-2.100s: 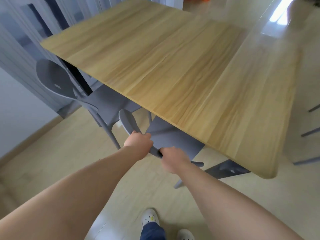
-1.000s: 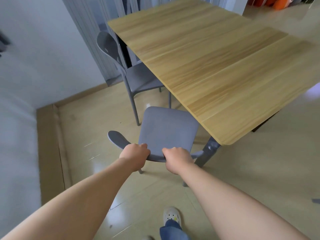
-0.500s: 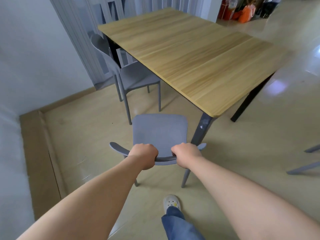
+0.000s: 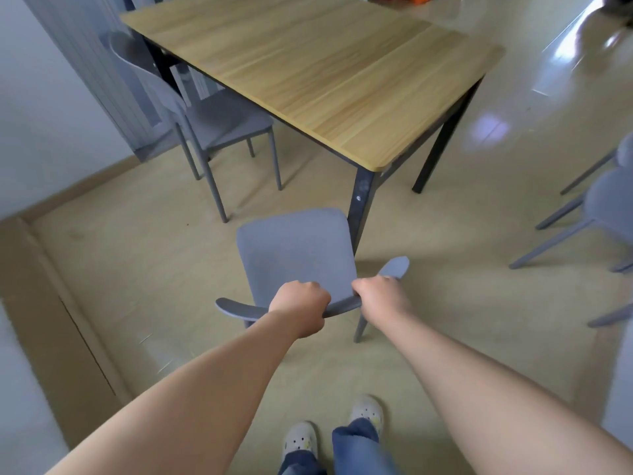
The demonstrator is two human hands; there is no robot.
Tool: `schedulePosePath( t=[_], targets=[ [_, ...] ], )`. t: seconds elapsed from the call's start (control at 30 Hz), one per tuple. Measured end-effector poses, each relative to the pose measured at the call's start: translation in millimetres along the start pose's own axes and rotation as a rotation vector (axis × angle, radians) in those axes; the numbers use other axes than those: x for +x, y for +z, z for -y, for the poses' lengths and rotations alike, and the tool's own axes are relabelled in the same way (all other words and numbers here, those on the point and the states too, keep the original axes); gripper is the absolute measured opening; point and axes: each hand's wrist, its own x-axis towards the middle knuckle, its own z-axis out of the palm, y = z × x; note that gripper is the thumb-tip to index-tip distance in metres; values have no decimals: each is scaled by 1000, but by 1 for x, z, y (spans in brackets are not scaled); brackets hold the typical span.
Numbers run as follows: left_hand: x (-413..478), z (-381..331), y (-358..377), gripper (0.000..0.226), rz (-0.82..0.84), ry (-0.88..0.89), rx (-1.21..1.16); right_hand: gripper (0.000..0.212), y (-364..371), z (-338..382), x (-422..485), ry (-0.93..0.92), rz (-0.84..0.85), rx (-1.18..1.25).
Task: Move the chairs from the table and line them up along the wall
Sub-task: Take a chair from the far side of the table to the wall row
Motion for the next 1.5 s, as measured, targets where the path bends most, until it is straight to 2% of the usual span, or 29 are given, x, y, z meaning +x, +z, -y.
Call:
schedulePosePath(
  t=[0.13, 0.3, 0.47, 0.5, 0.53, 0.57, 0.6, 0.63, 0.7, 0.77, 0.8, 0.87, 0.93, 1.03, 1.13, 1.3, 1.5],
  targets=[
    [-3, 4, 4, 26, -43, -15, -61, 37, 3, -7, 2, -69, -31, 96],
    [-2, 5, 9, 26, -95, -103, -200, 26, 3, -18, -2, -169, -7, 305],
    [-8, 1, 17, 28, -101, -198, -348, 23, -2, -21, -6, -180, 64, 307],
    [-9, 1, 17, 27, -92, -199, -369, 21, 3, -21, -8, -161, -86, 303],
    [-10, 2, 17, 26, -76, -195, -396, 21, 10, -21, -10, -100, -324, 275],
    [-12, 3, 16, 27, -53, -188, -426, 21, 17, -23, -14, 23, -502, 278],
    [-13, 5, 14, 29, -20, -179, -459, 20, 17, -22, -21, 169, -610, 336],
    [-14, 7, 12, 31, 15, -173, -502, 21, 18, -21, -25, 331, -562, 458],
    [-18, 12, 8, 31, 65, -167, -624, 35, 19, -13, -27, 674, -232, 897],
    [-20, 18, 4, 32, 83, -156, -712, 44, 16, 4, -23, 796, 73, 1389],
    [-22, 21, 3, 32, 85, -156, -744, 40, 14, 14, -21, 769, 168, 1508],
    [-25, 26, 2, 32, 79, -179, -810, 28, 12, 34, -19, 699, 215, 1603],
    [-28, 30, 1, 32, 69, -196, -855, 20, 7, 48, -21, 720, 233, 1709],
    [-31, 34, 1, 29, 18, -213, -910, 26, 4, 56, -18, 807, 145, 1929],
    [-30, 37, 0, 30, 15, -234, -964, 38, 7, 64, -9, 878, -8, 1911],
    [-21, 26, -6, 33, 93, -215, -820, 40, 10, 62, -7, 923, -165, 1780],
    [2, -21, -29, 35, 184, -124, -735, 36, -2, -3, -11, 892, -239, 1566]
  ],
)
